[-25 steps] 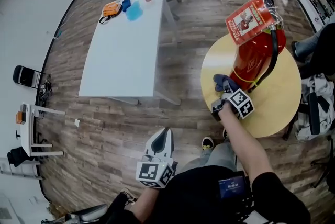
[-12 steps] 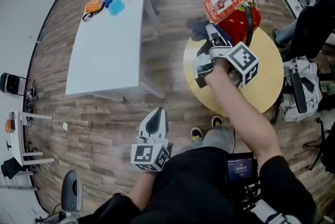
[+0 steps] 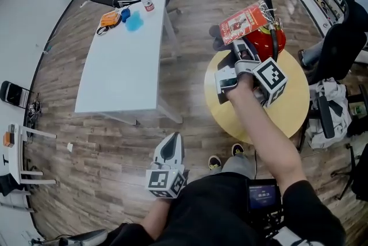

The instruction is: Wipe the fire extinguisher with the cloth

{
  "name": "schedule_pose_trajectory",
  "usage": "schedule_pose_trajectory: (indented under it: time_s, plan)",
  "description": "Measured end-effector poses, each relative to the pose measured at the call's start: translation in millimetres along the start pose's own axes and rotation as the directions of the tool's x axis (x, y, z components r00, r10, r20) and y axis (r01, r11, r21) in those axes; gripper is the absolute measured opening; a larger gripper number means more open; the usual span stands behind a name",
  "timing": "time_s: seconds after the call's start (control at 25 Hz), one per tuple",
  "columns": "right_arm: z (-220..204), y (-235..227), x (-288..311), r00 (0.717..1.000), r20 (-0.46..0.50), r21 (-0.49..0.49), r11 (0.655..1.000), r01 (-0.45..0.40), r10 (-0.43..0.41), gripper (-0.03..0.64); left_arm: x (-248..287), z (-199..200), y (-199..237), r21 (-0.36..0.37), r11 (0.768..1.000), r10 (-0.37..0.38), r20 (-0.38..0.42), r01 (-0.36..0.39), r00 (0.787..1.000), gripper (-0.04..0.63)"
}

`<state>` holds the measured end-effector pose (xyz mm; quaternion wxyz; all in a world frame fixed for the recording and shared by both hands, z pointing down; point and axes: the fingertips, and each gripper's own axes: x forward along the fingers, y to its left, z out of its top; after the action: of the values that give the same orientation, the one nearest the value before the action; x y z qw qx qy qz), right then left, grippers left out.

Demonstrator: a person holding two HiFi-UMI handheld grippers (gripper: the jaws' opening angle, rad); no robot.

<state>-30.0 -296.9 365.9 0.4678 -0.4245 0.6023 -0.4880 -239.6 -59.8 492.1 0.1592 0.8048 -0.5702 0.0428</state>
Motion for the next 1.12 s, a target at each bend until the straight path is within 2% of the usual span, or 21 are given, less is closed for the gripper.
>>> schedule_pose_trajectory:
  time_s: [0.12,0.24,0.32,0.4,0.52,0.6,0.76,0.92,1.0,1.12]
  plan:
    - [-3,-35,0,0.999,0.011,-0.036,0.998,0.051,-0.051,0.072,-5,-2,4,-0.004,1.000,0.013,-0.003,-0.013,1.000,0.023]
    - [-8,-88,-7,0.988,0.018,-0.071,0.986,0.153,-0.152,0.072,-9,-5,8,-0.004,1.000,0.028,-0.016,-0.028,0.999,0.023]
    - [-11,-135,-17,0.972,0.014,-0.120,0.965,0.233,-0.233,0.071,-10,-10,11,-0.008,0.999,0.040,-0.030,-0.040,0.999,0.023]
    - [-14,-194,-32,0.943,-0.002,-0.171,0.929,0.327,-0.333,0.071,-13,-16,14,-0.017,0.998,0.055,-0.045,-0.056,0.997,0.023]
    - [-19,-280,-63,0.875,-0.030,-0.212,0.859,0.466,-0.483,0.071,-19,-23,18,-0.020,0.997,0.071,-0.074,-0.073,0.995,0.023]
    - [-19,-318,-84,0.843,-0.055,-0.213,0.832,0.513,-0.534,0.071,-23,-27,17,-0.020,0.997,0.077,-0.088,-0.079,0.993,0.023]
    - [-9,-330,-102,0.843,-0.109,-0.303,0.825,0.477,-0.527,0.071,-19,-32,17,-0.015,0.997,0.068,-0.102,-0.070,0.992,0.023]
    - [24,-335,-133,0.803,-0.097,-0.358,0.773,0.523,-0.588,0.071,-11,-31,8,-0.012,0.999,0.030,-0.098,-0.031,0.995,0.023]
    - [55,-336,-149,0.796,-0.060,-0.367,0.755,0.544,-0.602,0.071,-6,-32,0,-0.018,1.000,0.005,-0.096,-0.006,0.995,0.023]
    - [74,-336,-151,0.799,-0.088,-0.369,0.765,0.528,-0.594,0.071,3,-36,-9,-0.010,1.000,-0.028,-0.111,0.027,0.993,0.023]
